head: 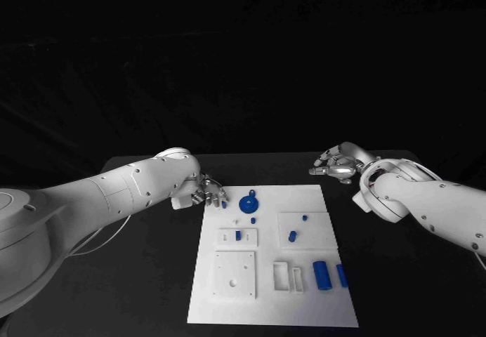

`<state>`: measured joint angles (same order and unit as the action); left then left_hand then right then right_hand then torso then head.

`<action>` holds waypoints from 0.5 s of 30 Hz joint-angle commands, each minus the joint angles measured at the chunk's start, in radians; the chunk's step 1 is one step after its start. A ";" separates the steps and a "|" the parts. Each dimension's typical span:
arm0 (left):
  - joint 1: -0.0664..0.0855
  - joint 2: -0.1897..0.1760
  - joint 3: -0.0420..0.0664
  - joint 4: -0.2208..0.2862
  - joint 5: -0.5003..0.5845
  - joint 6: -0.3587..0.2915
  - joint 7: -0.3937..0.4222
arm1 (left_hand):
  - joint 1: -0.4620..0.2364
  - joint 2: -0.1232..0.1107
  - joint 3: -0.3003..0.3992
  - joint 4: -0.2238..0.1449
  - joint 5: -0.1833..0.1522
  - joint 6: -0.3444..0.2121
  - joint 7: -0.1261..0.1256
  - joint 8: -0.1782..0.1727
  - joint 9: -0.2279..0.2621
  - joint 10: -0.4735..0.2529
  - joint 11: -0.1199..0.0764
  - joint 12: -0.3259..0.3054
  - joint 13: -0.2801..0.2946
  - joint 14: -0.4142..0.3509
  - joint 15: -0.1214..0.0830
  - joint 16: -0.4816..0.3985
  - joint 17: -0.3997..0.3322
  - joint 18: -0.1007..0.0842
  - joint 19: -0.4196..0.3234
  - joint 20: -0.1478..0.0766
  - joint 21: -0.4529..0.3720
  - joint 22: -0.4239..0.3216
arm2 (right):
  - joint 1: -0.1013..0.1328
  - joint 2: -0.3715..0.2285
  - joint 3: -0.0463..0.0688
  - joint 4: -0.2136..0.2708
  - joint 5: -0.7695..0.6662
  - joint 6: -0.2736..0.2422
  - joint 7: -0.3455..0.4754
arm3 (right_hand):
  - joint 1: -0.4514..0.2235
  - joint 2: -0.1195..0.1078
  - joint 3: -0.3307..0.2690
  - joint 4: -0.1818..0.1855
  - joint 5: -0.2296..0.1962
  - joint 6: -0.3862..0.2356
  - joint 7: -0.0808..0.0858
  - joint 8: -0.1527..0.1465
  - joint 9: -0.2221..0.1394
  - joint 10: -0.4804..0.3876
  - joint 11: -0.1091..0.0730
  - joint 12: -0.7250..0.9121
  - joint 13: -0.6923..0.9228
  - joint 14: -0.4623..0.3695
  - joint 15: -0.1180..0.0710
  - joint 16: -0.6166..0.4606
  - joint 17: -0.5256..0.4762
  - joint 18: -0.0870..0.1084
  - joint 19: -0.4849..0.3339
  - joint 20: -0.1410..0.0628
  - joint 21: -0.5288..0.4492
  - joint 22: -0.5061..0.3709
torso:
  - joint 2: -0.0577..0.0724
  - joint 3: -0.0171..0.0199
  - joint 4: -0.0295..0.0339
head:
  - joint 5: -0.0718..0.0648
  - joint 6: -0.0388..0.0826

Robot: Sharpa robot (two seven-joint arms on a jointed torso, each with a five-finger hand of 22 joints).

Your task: Assemble the parts on the task board

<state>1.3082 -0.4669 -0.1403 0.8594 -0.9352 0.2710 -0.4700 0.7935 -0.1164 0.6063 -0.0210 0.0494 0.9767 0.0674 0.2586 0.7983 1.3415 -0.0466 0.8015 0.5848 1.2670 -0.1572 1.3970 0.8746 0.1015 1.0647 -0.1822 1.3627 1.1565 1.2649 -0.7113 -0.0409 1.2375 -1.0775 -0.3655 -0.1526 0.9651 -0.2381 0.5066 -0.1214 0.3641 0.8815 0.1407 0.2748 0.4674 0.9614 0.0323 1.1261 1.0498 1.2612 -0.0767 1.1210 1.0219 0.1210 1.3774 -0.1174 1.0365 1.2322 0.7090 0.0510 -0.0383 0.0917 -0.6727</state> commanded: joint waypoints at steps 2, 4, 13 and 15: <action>-0.002 0.006 0.000 -0.001 0.013 0.017 0.019 | 0.003 0.021 -0.003 -0.019 -0.001 0.000 0.001 -0.003 -0.003 -0.001 0.002 0.006 0.001 -0.004 0.005 -0.004 0.001 0.108 -0.010 -0.055 0.002 0.001 | 0.000 0.002 0.001 0.000 0.000 0.002 0.008 | -0.001 0.010 -0.005 0.000 0.002 -0.001 0.005 -0.002 -0.001 -0.006 0.001 -0.005 -0.002 -0.001 -0.001 -0.005 -0.001 0.141 0.000 -0.005 -0.005 -0.001 | 0.000 0.0004 -0.0001 | 0.001 0.000; -0.002 0.006 0.000 0.000 0.016 0.019 0.020 | 0.007 0.030 -0.002 -0.027 0.000 0.002 0.001 -0.003 -0.003 0.000 0.002 0.006 0.000 -0.004 0.004 -0.003 0.002 0.108 -0.010 -0.054 0.002 0.001 | 0.000 0.002 0.001 0.000 0.000 0.003 0.007 | -0.001 0.010 -0.005 0.000 0.002 -0.001 0.005 -0.002 -0.001 -0.006 0.001 -0.005 -0.003 0.000 -0.001 -0.005 -0.001 0.141 0.000 -0.005 -0.005 -0.001 | 0.000 0.0004 -0.0002 | 0.001 -0.001; -0.002 0.007 0.000 -0.004 0.022 0.020 0.026 | 0.045 0.068 0.011 -0.078 0.000 0.008 0.001 -0.002 -0.007 0.002 0.002 0.007 -0.002 -0.003 0.005 -0.003 0.003 0.107 -0.012 -0.053 0.005 0.002 | 0.000 0.004 0.001 -0.003 0.000 0.006 0.005 | -0.002 0.010 -0.006 0.000 0.002 0.000 0.005 -0.002 -0.001 -0.006 0.000 -0.005 -0.003 0.000 -0.001 -0.005 -0.001 0.141 0.000 -0.004 -0.005 -0.001 | 0.000 0.0007 -0.0007 | 0.002 -0.001; -0.002 0.007 0.000 -0.004 0.023 0.021 0.027 | 0.060 0.083 0.018 -0.093 0.000 0.010 0.000 -0.002 -0.008 0.004 0.001 0.007 -0.002 -0.002 0.005 -0.002 0.003 0.106 -0.012 -0.053 0.006 0.002 | 0.000 0.004 0.001 -0.003 0.000 0.006 0.005 | -0.002 0.010 -0.006 0.000 0.002 0.000 0.005 -0.002 -0.001 -0.006 0.000 -0.005 -0.003 0.000 -0.001 -0.005 -0.001 0.141 0.000 -0.004 -0.005 -0.001 | 0.000 0.0007 -0.0002 | 0.002 -0.002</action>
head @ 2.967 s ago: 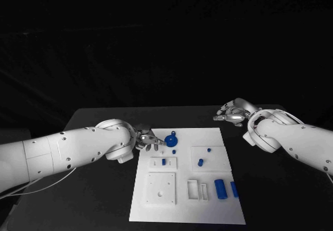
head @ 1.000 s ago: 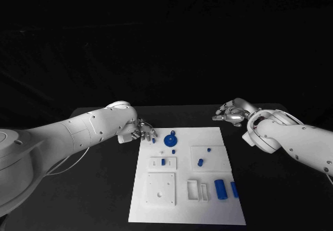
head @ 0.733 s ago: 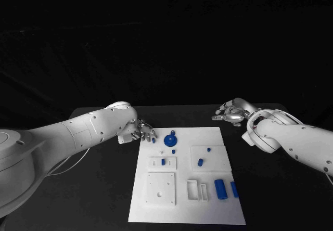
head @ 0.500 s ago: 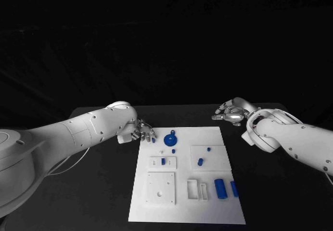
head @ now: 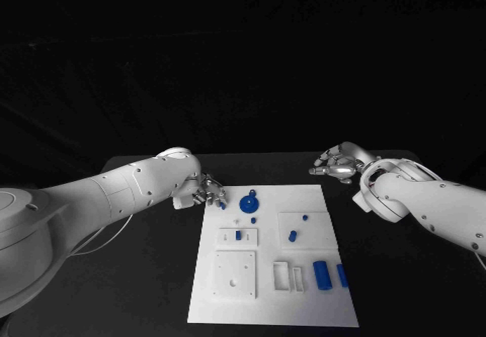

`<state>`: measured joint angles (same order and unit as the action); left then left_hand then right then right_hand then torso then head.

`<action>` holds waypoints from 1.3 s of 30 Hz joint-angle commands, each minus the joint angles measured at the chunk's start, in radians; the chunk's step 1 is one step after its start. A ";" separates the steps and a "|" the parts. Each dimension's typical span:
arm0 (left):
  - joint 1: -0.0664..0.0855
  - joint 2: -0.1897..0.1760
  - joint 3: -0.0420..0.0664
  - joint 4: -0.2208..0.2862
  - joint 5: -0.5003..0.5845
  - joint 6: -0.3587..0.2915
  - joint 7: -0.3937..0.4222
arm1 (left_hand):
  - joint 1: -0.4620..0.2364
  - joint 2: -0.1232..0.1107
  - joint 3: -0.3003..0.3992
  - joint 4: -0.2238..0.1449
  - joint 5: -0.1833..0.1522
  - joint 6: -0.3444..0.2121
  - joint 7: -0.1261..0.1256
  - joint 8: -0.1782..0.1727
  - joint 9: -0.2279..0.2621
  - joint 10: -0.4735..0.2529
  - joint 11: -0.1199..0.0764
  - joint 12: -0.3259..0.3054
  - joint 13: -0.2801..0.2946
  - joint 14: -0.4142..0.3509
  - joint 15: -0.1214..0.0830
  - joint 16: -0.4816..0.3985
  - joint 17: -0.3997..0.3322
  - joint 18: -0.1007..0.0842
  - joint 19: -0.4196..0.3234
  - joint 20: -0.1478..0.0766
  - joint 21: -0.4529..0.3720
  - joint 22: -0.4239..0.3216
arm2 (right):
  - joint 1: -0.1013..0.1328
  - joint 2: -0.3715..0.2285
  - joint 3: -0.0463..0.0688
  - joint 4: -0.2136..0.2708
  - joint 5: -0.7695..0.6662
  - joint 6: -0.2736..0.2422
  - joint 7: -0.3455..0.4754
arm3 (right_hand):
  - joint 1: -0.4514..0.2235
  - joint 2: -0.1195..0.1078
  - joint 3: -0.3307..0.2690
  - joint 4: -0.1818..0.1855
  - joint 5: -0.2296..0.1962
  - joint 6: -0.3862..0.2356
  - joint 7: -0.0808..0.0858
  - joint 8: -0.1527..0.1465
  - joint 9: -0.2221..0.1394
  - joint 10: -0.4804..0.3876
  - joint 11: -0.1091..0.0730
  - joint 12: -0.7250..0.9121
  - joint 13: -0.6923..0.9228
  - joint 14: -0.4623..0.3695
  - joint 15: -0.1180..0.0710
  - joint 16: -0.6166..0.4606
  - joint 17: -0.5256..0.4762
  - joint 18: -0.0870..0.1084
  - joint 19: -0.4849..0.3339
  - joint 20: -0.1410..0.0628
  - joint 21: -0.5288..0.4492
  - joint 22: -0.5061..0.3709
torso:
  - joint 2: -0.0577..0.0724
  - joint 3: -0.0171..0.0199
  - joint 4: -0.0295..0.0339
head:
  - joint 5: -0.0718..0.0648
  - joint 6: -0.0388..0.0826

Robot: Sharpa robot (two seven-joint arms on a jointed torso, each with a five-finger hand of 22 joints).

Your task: Assemble the parts on the task board

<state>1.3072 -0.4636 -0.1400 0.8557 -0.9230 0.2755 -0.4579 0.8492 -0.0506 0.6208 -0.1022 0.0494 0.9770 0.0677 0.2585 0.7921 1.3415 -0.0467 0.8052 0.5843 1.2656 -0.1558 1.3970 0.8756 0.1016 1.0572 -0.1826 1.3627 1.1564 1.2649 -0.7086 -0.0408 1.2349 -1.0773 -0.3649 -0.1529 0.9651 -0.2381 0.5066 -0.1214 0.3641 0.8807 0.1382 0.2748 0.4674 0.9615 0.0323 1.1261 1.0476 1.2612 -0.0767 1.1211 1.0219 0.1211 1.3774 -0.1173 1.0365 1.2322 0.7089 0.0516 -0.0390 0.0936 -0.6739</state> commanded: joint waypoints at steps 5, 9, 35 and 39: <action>-0.002 0.003 0.000 0.001 0.023 0.020 0.014 | 0.024 0.040 0.012 -0.041 0.002 0.018 -0.001 0.001 -0.003 0.009 0.000 0.003 -0.004 0.002 0.003 -0.001 0.003 0.103 -0.004 -0.051 0.008 0.002 | 0.000 0.004 0.001 -0.003 -0.001 0.007 0.006 | -0.002 0.010 -0.006 0.000 0.001 0.001 0.007 -0.002 0.000 -0.005 0.000 -0.005 -0.002 0.000 -0.001 -0.005 -0.001 0.141 0.000 -0.004 -0.005 -0.001 | 0.001 0.0004 0.0010 | 0.000 -0.001; -0.002 0.003 0.000 0.001 0.025 0.021 0.015 | 0.024 0.048 0.012 -0.047 0.002 0.021 -0.001 0.001 -0.005 0.011 0.000 0.003 -0.006 0.003 0.003 0.000 0.003 0.101 -0.004 -0.050 0.008 0.001 | 0.000 0.004 0.001 -0.004 -0.001 0.007 0.006 | -0.003 0.010 -0.006 0.000 0.001 0.001 0.007 -0.002 0.000 -0.005 0.000 -0.006 -0.002 0.000 -0.001 -0.006 -0.002 0.141 0.000 -0.004 -0.005 -0.001 | 0.001 0.0006 0.0004 | 0.001 0.000; -0.002 0.001 0.000 0.004 0.028 0.031 0.003 | -0.084 -0.046 -0.072 -0.020 0.005 0.025 -0.003 -0.004 -0.022 0.015 -0.002 -0.002 -0.017 0.003 0.000 -0.003 0.003 0.099 -0.005 -0.050 0.002 -0.005 | 0.000 0.005 0.001 -0.006 0.000 0.010 0.007 | -0.003 0.010 -0.007 0.001 0.000 0.002 0.007 -0.001 0.000 -0.005 0.000 -0.006 -0.005 0.000 -0.001 -0.007 -0.002 0.141 0.000 -0.004 -0.006 -0.002 | 0.001 0.0004 0.0007 | -0.001 -0.002; -0.002 0.000 0.000 0.006 0.028 0.041 0.003 | -0.084 -0.052 -0.072 -0.019 0.005 0.025 -0.004 -0.004 -0.023 0.015 -0.002 -0.002 -0.017 0.003 0.000 -0.003 0.003 0.100 -0.005 -0.051 0.002 -0.006 | 0.000 0.005 0.001 -0.006 0.000 0.010 0.007 | -0.003 0.011 -0.007 0.001 -0.001 0.002 0.007 -0.001 0.000 -0.005 0.000 -0.006 -0.005 0.000 -0.001 -0.007 -0.002 0.141 0.000 -0.004 -0.006 -0.002 | 0.001 0.0004 0.0007 | -0.001 -0.002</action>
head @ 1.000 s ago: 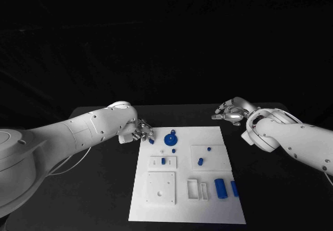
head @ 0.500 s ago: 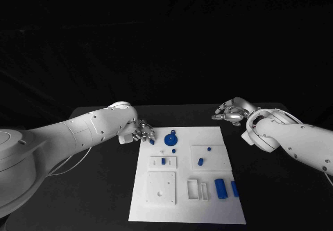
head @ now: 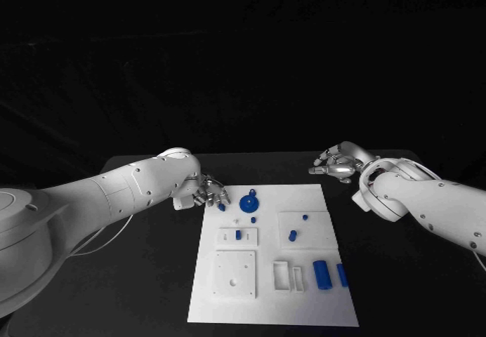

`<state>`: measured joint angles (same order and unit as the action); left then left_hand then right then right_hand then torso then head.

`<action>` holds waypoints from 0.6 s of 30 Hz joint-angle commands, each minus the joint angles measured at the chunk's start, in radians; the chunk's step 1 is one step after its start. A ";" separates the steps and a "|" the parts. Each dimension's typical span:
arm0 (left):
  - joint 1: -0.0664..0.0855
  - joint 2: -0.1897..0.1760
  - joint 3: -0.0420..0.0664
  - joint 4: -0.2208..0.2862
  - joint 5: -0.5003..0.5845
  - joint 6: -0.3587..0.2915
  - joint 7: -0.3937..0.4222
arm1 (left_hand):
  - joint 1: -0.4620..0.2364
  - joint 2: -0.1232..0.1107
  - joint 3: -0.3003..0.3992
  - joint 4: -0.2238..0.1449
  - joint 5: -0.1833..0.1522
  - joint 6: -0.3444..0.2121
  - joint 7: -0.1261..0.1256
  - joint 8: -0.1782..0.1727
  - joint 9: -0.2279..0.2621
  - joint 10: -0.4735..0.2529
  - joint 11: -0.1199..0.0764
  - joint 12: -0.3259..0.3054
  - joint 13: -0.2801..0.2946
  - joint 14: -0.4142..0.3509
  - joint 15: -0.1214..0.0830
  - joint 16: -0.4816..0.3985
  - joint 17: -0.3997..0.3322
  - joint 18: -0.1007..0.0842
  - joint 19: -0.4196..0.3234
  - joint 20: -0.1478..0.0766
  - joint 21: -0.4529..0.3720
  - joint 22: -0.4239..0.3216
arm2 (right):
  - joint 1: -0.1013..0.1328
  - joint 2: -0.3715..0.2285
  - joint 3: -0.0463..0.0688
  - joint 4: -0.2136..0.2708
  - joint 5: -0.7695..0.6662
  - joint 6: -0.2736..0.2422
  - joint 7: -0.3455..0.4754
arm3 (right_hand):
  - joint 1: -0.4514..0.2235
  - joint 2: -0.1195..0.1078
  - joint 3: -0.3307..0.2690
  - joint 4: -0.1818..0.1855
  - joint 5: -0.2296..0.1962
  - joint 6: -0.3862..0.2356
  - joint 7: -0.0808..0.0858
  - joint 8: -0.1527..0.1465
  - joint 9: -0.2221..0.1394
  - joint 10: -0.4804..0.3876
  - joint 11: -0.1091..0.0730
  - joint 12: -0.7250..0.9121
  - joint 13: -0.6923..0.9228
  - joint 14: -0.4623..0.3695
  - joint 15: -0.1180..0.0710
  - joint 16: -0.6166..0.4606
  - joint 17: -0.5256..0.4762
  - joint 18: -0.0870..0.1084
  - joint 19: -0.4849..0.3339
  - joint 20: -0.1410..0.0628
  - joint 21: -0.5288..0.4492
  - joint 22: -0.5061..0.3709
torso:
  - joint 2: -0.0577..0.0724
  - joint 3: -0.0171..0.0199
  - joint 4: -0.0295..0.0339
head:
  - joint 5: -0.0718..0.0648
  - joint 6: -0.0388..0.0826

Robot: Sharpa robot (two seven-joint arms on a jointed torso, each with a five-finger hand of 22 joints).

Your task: Assemble the parts on the task board

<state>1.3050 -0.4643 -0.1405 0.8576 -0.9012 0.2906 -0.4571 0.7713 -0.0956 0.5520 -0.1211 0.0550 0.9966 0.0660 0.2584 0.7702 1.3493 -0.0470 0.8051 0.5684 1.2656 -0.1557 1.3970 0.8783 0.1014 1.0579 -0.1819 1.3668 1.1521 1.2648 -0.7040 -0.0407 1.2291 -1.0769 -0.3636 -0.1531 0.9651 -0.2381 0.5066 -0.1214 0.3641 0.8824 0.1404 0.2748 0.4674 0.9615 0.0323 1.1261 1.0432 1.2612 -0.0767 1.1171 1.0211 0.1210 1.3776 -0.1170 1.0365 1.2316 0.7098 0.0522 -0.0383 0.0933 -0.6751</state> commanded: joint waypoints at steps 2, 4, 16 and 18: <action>0.000 0.001 0.000 0.004 0.006 0.031 0.001 | -0.003 -0.010 -0.002 -0.001 0.000 0.006 -0.002 -0.004 -0.002 0.007 -0.002 -0.002 -0.002 0.003 0.000 -0.003 0.000 0.101 -0.006 -0.052 -0.002 -0.002 | 0.000 0.001 0.001 0.000 -0.001 0.010 0.007 | -0.003 0.010 -0.007 0.001 -0.001 0.000 0.005 -0.001 0.000 -0.005 0.000 -0.006 -0.001 0.000 -0.001 -0.003 -0.001 0.141 0.000 -0.004 -0.006 -0.001 | 0.000 -0.0003 0.0003 | 0.000 -0.001; 0.000 0.000 0.000 0.006 0.006 0.032 0.000 | 0.000 -0.012 -0.001 -0.003 0.000 0.006 -0.002 -0.004 -0.002 0.008 -0.002 -0.002 -0.002 0.003 -0.001 -0.004 0.000 0.102 -0.006 -0.053 -0.002 -0.002 | 0.000 0.001 0.001 0.000 -0.001 0.010 0.006 | -0.003 0.011 -0.007 0.001 -0.001 0.000 0.005 -0.001 0.000 -0.005 0.000 -0.006 -0.001 0.000 -0.001 -0.003 -0.001 0.141 0.000 -0.004 -0.006 -0.001 | 0.000 -0.0003 0.0003 | 0.000 -0.001; 0.000 -0.002 0.000 0.007 0.006 0.037 -0.003 | 0.027 -0.012 0.004 -0.024 0.005 0.011 -0.003 -0.001 -0.005 0.011 -0.003 0.000 -0.003 0.005 -0.001 -0.002 0.001 0.103 -0.004 -0.054 0.000 -0.001 | 0.000 0.002 0.001 -0.001 -0.001 0.011 0.007 | -0.002 0.011 -0.007 0.000 -0.001 0.000 0.005 -0.001 0.000 -0.005 0.000 -0.006 -0.002 0.000 -0.001 -0.004 -0.001 0.141 0.000 -0.004 -0.006 -0.001 | 0.001 -0.0003 -0.0002 | 0.000 -0.003; 0.000 -0.002 0.000 0.008 0.006 0.038 -0.003 | 0.041 -0.013 0.006 -0.036 0.012 0.012 -0.004 -0.001 -0.006 0.011 -0.003 0.000 -0.004 0.006 -0.002 -0.001 0.002 0.103 -0.003 -0.055 0.001 -0.001 | 0.000 0.003 0.001 -0.002 -0.001 0.012 0.007 | -0.001 0.011 -0.007 0.000 -0.001 0.000 0.005 -0.001 0.000 -0.005 0.000 -0.006 -0.003 0.000 -0.001 -0.004 -0.001 0.141 0.000 -0.004 -0.006 -0.001 | 0.001 -0.0003 -0.0001 | 0.000 -0.003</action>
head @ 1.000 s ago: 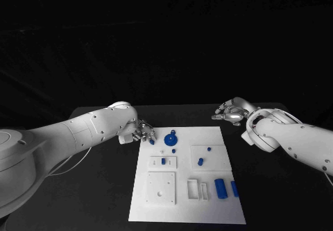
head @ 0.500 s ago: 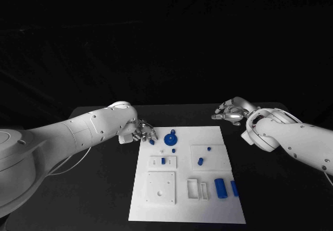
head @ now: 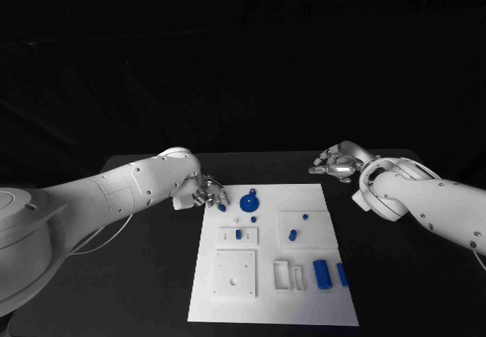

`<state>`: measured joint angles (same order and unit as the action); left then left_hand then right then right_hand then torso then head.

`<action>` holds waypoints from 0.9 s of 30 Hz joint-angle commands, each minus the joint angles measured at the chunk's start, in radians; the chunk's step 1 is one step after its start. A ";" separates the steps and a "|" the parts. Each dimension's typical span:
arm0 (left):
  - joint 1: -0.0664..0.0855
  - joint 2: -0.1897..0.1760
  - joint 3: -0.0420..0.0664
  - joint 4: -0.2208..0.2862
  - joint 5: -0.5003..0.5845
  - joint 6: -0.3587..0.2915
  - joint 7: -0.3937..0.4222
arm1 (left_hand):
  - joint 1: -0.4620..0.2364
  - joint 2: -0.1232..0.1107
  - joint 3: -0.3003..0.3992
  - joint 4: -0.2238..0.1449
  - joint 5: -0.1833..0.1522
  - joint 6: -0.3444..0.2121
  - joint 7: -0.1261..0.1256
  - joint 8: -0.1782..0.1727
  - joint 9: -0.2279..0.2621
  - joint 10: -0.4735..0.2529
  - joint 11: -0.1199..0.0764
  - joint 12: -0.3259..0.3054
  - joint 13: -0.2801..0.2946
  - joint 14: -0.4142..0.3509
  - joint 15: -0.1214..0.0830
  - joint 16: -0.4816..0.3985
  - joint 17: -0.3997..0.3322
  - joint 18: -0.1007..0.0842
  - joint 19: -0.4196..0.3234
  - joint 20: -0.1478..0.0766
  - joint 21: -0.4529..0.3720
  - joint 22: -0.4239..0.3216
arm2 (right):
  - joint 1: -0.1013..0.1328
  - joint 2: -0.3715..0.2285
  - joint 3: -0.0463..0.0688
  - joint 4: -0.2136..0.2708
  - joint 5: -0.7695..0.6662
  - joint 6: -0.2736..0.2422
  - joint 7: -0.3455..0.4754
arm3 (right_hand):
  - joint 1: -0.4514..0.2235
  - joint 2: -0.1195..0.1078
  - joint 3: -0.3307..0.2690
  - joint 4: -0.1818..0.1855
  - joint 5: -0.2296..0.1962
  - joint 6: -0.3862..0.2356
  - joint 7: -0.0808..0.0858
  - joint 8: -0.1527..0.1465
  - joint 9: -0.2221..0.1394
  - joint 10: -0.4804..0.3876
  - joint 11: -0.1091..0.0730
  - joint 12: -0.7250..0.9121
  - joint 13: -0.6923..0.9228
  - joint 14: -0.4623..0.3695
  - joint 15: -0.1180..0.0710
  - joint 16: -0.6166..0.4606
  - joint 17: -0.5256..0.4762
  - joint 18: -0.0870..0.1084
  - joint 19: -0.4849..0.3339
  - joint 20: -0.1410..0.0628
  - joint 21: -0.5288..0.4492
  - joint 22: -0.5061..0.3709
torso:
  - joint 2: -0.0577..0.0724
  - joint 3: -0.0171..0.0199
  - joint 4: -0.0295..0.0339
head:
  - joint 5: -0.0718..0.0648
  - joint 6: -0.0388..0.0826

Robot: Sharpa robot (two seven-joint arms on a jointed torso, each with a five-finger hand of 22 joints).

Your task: Assemble the parts on the task board

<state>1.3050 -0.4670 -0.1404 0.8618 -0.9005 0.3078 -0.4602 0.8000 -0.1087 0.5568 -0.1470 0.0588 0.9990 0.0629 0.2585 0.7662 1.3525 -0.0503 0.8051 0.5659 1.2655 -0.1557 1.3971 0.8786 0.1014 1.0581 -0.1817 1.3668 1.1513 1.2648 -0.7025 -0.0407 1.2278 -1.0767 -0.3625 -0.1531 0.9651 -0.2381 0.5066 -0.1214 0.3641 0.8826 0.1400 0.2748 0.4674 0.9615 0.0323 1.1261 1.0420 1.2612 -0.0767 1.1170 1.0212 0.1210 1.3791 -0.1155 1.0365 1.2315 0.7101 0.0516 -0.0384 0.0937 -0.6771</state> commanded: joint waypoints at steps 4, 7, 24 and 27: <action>0.000 0.000 0.000 0.005 0.005 0.021 0.000 | 0.056 -0.005 0.013 -0.042 0.050 0.011 -0.001 0.001 -0.003 0.010 0.000 0.002 -0.003 0.008 -0.001 0.000 0.002 0.103 -0.001 -0.055 0.003 0.000 | 0.000 0.001 0.001 0.000 -0.001 0.010 0.007 | -0.001 0.012 -0.006 0.000 -0.001 0.000 0.005 -0.001 0.000 -0.004 0.000 -0.006 -0.002 0.000 -0.002 -0.004 -0.001 0.141 -0.002 -0.006 -0.006 -0.001 | 0.000 0.0002 -0.0001 | 0.000 -0.001; 0.000 0.001 0.000 0.004 0.005 0.022 0.000 | 0.088 -0.003 0.022 -0.063 0.099 0.012 0.000 0.002 -0.003 0.011 0.000 0.003 -0.003 0.009 0.000 0.000 0.003 0.102 0.001 -0.055 0.004 -0.001 | 0.000 0.001 0.001 -0.001 -0.001 0.011 0.006 | 0.002 0.014 -0.005 -0.002 0.000 0.000 0.005 -0.001 0.000 -0.004 0.000 -0.006 -0.003 0.001 -0.002 -0.004 -0.001 0.141 -0.002 -0.006 -0.006 -0.001 | 0.000 0.0002 0.0000 | 0.001 -0.001; 0.000 -0.001 0.001 0.003 0.039 -0.006 0.007 | 0.152 0.111 0.029 -0.106 0.149 0.031 -0.004 0.018 -0.003 0.030 -0.003 0.004 -0.015 0.018 -0.002 0.011 0.007 0.092 0.006 -0.049 0.011 -0.002 | 0.000 0.002 0.001 -0.003 -0.001 0.009 0.008 | 0.004 0.015 -0.004 -0.003 0.002 0.000 0.005 -0.001 0.000 -0.004 0.000 -0.006 -0.005 0.001 -0.002 -0.005 -0.001 0.141 -0.002 -0.006 -0.006 -0.001 | 0.000 0.0002 0.0002 | 0.001 -0.003; 0.000 -0.006 0.001 0.009 0.046 -0.029 0.012 | 0.152 0.135 0.028 -0.113 0.154 0.047 -0.008 0.026 -0.002 0.045 -0.007 0.001 -0.026 0.022 -0.004 0.016 0.008 0.090 0.007 -0.048 0.016 0.000 | 0.000 0.001 0.001 -0.004 -0.001 0.008 0.009 | 0.004 0.015 -0.004 -0.003 0.002 0.000 0.005 -0.001 0.000 -0.004 0.000 -0.006 -0.005 0.001 -0.002 -0.005 -0.001 0.141 -0.002 -0.006 -0.006 -0.002 | 0.000 0.0000 0.0002 | 0.002 -0.003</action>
<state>1.3050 -0.4713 -0.1402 0.8667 -0.8767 0.3050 -0.4611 0.9407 -0.0003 0.5851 -0.2539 0.2089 1.0364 0.0553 0.2778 0.7606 1.3939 -0.0563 0.8051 0.5414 1.2804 -0.1598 1.4088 0.8860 0.1010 1.0598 -0.1800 1.3801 1.1500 1.2647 -0.7014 -0.0407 1.2242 -1.0765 -0.3617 -0.1527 0.9691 -0.2341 0.5066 -0.1214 0.3640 0.8820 0.1370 0.2748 0.4674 0.9616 0.0322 1.1261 1.0388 1.2612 -0.0767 1.1171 1.0213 0.1209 1.3791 -0.1154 1.0365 1.2316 0.7102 0.0518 -0.0384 0.0949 -0.6794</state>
